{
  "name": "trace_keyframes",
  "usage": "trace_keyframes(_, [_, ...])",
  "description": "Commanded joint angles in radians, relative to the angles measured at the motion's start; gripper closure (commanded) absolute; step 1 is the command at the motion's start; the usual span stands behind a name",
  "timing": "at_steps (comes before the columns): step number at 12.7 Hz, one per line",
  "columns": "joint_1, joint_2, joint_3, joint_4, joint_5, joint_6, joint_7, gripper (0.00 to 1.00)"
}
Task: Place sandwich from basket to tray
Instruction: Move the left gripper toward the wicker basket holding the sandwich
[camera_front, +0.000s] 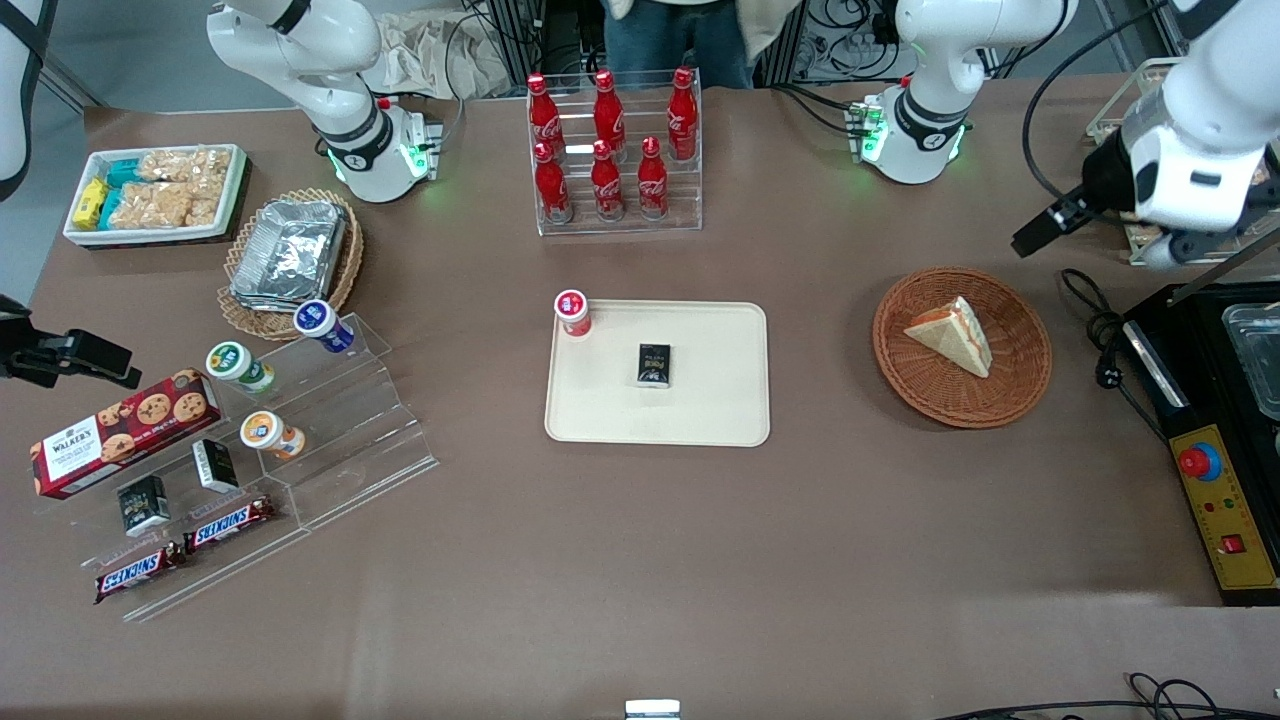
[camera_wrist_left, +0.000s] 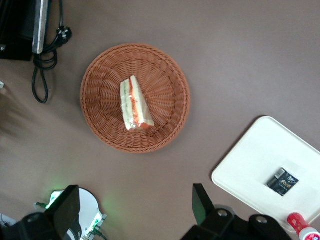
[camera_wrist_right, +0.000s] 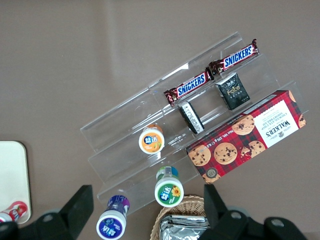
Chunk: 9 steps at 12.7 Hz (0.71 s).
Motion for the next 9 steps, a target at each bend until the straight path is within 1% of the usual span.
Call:
trace_keyframes(1, [0.056,-0.182,-0.004,-0.22,0.0,0.083,-0.018,0.0])
trace_keyframes(2, [0.077,-0.179,-0.007,-0.225,0.0,0.083,-0.044,0.0])
trace_keyframes(5, [0.08,-0.152,-0.01,-0.266,0.0,0.15,-0.122,0.0])
trace_keyframes(9, [0.074,0.008,-0.044,-0.328,0.001,0.277,-0.223,0.0])
